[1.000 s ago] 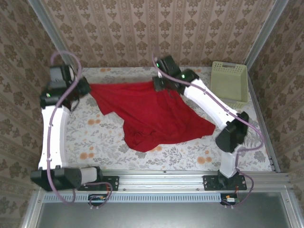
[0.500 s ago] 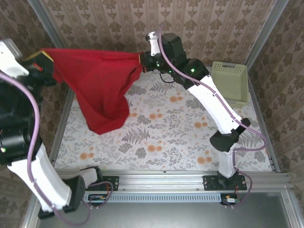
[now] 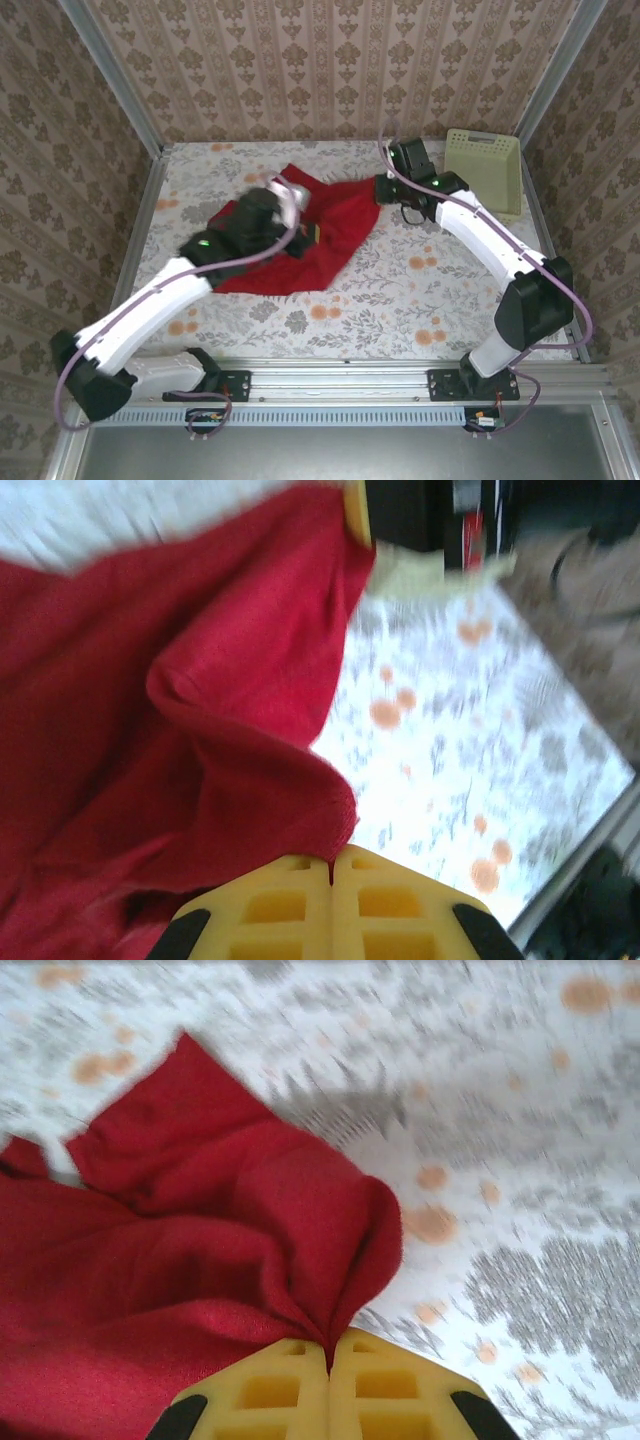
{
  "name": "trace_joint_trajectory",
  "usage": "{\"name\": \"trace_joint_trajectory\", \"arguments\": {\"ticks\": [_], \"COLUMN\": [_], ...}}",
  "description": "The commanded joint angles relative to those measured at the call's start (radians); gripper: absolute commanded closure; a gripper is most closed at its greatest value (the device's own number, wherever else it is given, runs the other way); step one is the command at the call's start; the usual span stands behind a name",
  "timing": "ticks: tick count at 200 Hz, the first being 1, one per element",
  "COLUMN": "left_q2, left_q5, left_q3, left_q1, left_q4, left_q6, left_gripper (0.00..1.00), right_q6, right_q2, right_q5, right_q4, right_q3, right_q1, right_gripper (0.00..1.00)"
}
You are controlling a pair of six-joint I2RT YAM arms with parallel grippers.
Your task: Fold the inside-out t-shirt
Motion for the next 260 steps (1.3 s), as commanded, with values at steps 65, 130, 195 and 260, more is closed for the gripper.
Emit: {"name": "trace_joint_trajectory", "arguments": {"ticks": [65, 130, 195, 260], "left_q2": [0.288, -0.025, -0.011, 0.175], "left_q5": [-0.084, -0.256, -0.127, -0.198], "left_q3": [0.014, -0.151, -0.258, -0.202], "left_q1": [-0.261, 0.135, 0.581, 0.594], "left_q4": [0.246, -0.232, -0.254, -0.226], "left_q6": [-0.089, -0.124, 0.001, -0.01], "left_gripper": [0.58, 0.3, 0.28, 0.34], "right_q6": [0.044, 0.088, 0.304, 0.469], "right_q2": [-0.016, -0.16, -0.301, -0.249], "right_q5": [-0.025, 0.063, 0.102, 0.057], "right_q4": [0.082, -0.019, -0.099, -0.032], "right_q3": [-0.116, -0.214, -0.522, -0.69], "right_q1": [-0.137, -0.089, 0.104, 0.209], "right_gripper": [0.83, 0.27, 0.26, 0.28]}}
